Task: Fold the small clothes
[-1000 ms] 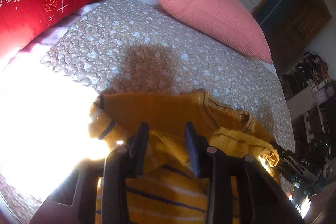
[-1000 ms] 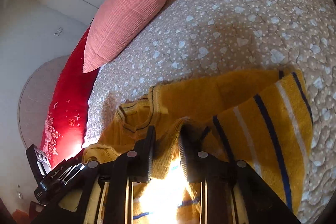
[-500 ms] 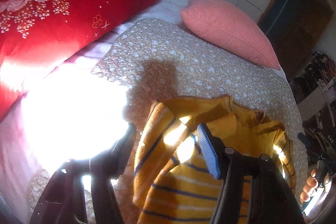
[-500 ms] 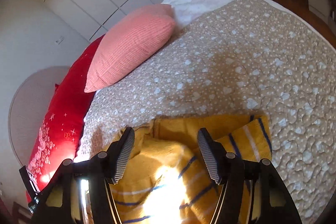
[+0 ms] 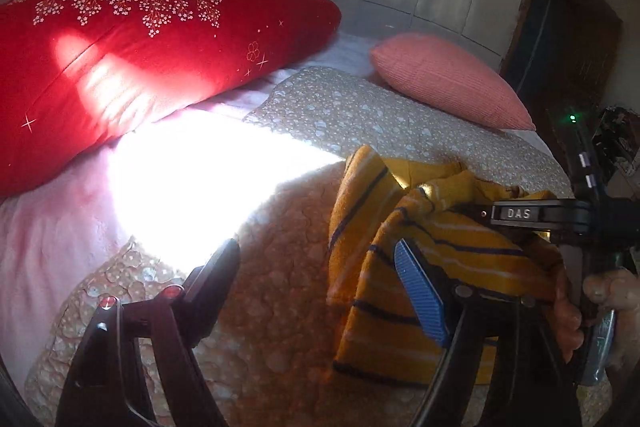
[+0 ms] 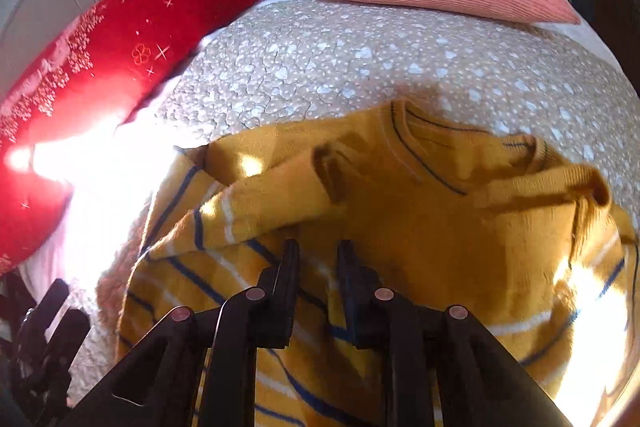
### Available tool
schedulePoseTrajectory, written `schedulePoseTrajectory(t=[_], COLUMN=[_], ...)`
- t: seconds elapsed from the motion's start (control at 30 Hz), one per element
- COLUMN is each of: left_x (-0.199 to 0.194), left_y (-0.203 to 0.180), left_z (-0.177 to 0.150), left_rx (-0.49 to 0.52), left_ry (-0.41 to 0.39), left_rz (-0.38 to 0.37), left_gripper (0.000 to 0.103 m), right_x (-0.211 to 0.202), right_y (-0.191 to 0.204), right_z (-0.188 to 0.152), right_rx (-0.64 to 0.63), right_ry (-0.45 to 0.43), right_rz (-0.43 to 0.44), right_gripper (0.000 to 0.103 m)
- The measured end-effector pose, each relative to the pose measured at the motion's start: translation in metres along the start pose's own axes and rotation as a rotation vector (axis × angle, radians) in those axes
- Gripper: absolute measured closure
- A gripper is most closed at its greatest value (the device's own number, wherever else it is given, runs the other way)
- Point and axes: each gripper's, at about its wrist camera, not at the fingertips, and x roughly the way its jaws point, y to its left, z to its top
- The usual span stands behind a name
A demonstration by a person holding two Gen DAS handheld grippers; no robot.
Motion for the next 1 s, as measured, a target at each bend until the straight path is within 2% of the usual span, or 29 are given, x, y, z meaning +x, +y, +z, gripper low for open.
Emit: schedulePoseTrajectory(t=[0.07,0.13,0.3,0.37,0.43,0.5,0.57,0.67,0.8,0.87,0.97,1.0], left_x=[0.0,0.005,0.014,0.016,0.019,0.018,0.016,0.012,0.009,0.01,0.01,0.011], left_y=[0.015,0.025,0.035,0.035,0.033,0.033,0.033,0.027,0.013,0.009,0.011,0.013], left_z=[-0.001,0.001,0.006,0.004,0.003,0.002,0.002,0.003,0.001,-0.001,-0.003,-0.002], left_rx=[-0.046,-0.085,-0.107,-0.103,-0.109,-0.11,-0.11,-0.104,-0.071,-0.057,-0.071,-0.079], left_ry=[-0.018,0.003,0.014,0.019,0.032,0.029,0.027,0.018,0.019,0.028,0.042,0.047], left_rz=[-0.02,-0.029,-0.031,-0.029,-0.034,-0.036,-0.043,-0.068,-0.082,-0.082,-0.091,-0.091], left_gripper=[0.024,0.024,0.024,0.024,0.024,0.024,0.024,0.024,0.024,0.024,0.024,0.024], right_x=[0.018,0.032,0.065,0.065,0.046,0.017,-0.016,-0.051,-0.051,-0.05,-0.071,-0.081], right_y=[0.015,0.033,0.086,0.094,0.089,0.069,0.041,-0.011,-0.096,-0.139,-0.196,-0.21], right_z=[0.013,0.027,0.046,0.049,0.05,0.045,0.033,0.009,-0.018,-0.024,-0.027,-0.029], right_rx=[-0.028,-0.051,-0.149,-0.173,-0.159,-0.107,-0.068,-0.035,0.056,0.13,0.334,0.4], right_ry=[0.014,0.014,0.057,0.061,0.03,-0.016,-0.059,-0.089,0.011,0.022,-0.067,-0.101], right_rz=[-0.02,-0.029,-0.01,-0.014,0.023,0.071,0.065,-0.033,-0.169,-0.238,-0.325,-0.356], right_gripper=[0.082,0.082,0.082,0.082,0.082,0.081,0.081,0.078,0.078,0.075,0.075,0.071])
